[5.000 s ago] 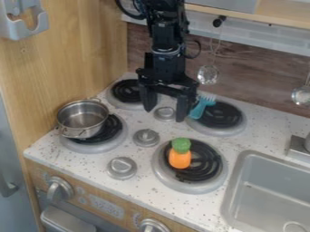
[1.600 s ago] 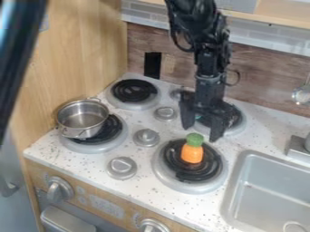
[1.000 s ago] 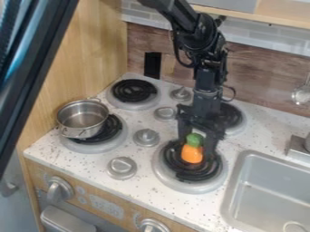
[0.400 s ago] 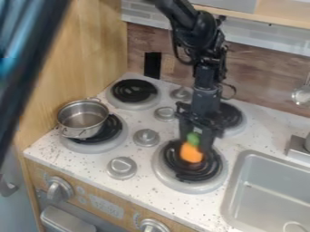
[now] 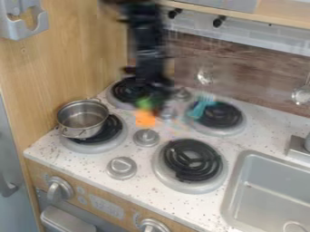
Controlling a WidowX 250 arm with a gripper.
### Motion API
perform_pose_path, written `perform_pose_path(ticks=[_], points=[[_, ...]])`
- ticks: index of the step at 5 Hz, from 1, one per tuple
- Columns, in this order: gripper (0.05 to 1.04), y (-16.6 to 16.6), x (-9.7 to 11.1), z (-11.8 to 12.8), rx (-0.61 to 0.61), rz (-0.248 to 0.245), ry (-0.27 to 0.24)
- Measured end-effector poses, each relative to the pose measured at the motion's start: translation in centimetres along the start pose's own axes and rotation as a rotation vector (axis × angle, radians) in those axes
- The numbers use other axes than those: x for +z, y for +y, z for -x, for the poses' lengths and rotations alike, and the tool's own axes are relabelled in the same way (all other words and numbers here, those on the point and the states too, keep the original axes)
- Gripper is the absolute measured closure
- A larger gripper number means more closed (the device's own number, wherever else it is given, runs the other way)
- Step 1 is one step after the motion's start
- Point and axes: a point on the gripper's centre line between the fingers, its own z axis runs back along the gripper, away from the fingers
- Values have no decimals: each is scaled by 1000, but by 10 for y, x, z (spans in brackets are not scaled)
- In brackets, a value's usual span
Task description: Put the yellow object into the silver dish on the left lower burner of the cooker
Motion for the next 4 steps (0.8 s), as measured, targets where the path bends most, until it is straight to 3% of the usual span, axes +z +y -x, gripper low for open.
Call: perform_pose_path(ticks=[1, 2, 3, 4], points=[[497, 47, 5, 23, 117, -17, -44], [497, 69, 7, 29, 184, -26, -84], [497, 78, 4, 23, 209, -30, -93], [497, 85, -13, 12, 228, -15, -64]])
